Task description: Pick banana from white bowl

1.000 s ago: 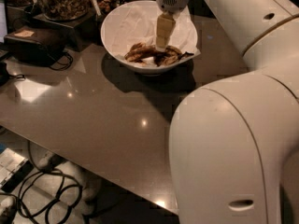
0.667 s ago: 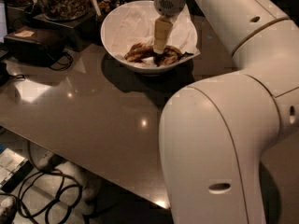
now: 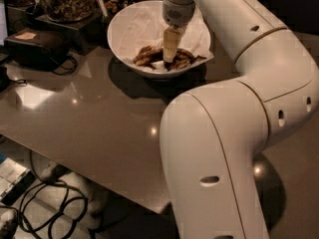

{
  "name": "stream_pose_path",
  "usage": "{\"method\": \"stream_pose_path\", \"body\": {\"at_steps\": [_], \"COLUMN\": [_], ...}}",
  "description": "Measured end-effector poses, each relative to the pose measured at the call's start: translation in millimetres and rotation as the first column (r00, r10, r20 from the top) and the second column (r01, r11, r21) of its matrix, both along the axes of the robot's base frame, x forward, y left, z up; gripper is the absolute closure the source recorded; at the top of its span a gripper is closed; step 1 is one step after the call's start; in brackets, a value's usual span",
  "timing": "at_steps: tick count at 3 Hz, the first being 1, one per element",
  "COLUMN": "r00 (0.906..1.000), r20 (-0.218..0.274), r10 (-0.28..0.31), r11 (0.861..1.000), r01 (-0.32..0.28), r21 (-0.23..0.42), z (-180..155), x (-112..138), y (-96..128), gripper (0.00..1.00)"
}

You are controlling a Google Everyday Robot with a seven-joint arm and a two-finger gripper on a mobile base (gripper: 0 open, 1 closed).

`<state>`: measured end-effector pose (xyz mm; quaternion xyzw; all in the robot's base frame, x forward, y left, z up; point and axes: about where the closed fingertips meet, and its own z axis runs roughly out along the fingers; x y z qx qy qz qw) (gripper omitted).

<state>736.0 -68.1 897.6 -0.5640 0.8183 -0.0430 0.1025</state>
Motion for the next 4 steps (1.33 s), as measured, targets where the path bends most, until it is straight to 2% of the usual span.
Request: {"method": "stream_pose_path", "body": {"at_steps": [1, 2, 4], "r00": [0.9995, 0.9975, 0.9965], "r20": [-0.031, -0.070, -0.082], "r10": [-0.005, -0.012, -0.018], "r11": [1.000, 0.998, 0.998], "r01": [0.006, 0.016, 0.023], "r21": [0.018, 0.055, 0.062], "z": [-15.9, -31.7, -36.8], "x": [2.8, 1.4, 0.1], "y": [0.6, 2.8, 4.2], "gripper": [0.31, 0.50, 0.97]}}
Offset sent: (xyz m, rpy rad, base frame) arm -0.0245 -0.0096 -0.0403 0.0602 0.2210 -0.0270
